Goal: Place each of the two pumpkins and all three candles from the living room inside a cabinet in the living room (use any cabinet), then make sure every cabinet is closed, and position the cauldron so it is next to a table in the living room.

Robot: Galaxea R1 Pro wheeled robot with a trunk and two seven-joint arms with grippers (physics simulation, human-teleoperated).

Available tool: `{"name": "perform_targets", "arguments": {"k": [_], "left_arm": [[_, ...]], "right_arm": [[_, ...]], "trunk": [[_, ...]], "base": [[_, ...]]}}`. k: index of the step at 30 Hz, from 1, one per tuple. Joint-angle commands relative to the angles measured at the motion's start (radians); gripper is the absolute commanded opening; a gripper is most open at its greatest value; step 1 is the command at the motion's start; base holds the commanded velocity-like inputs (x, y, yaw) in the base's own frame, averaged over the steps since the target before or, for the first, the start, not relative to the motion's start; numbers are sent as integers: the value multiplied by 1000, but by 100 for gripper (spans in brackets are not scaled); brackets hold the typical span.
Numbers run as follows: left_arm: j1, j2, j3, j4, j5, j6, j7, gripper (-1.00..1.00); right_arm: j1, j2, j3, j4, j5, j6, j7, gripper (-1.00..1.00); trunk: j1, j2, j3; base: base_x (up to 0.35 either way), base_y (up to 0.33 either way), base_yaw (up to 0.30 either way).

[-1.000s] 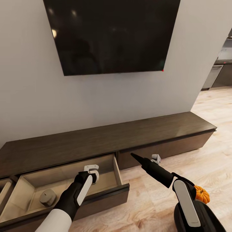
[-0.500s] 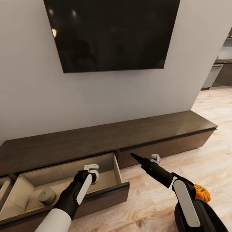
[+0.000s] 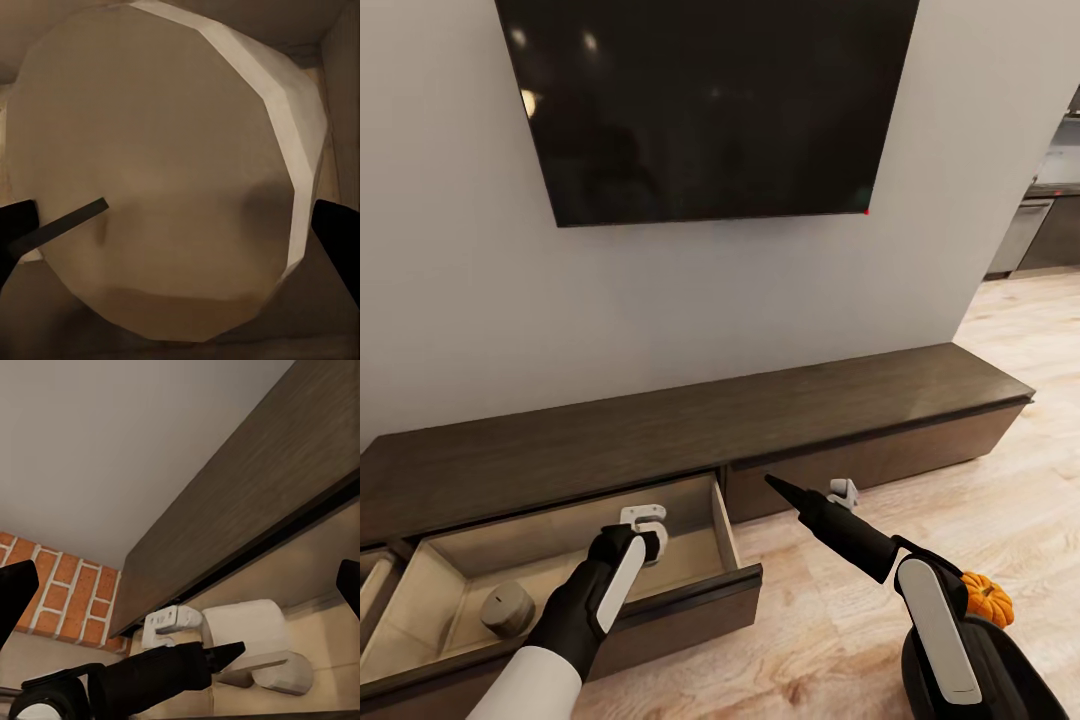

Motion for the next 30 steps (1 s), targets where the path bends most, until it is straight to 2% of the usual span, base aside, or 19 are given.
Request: {"name": "perform_targets", "arguments": {"k": [1,6,11,30], "left_arm": [[0,1,-2,-24,11,3,8,-100],[0,0,-4,-60,11,25,7,-100],[0,0,-1,-62,11,59,8,-100],[0,0,0,-70,11,60,10,-100]], "right_arm": [[-1,1,-3,0,2,7,5,100],[-1,1,-3,0,2,7,5,100],[-1,1,-3,0,2,7,5,100],[-1,2,-1,1,2,7,3,100]], "trunk": [[0,0,-1],[0,0,-1],[19,-35,-17],[92,-168,-76]], "base": [[0,0,0],[0,0,0],[0,0,0],[0,0,0]]}}
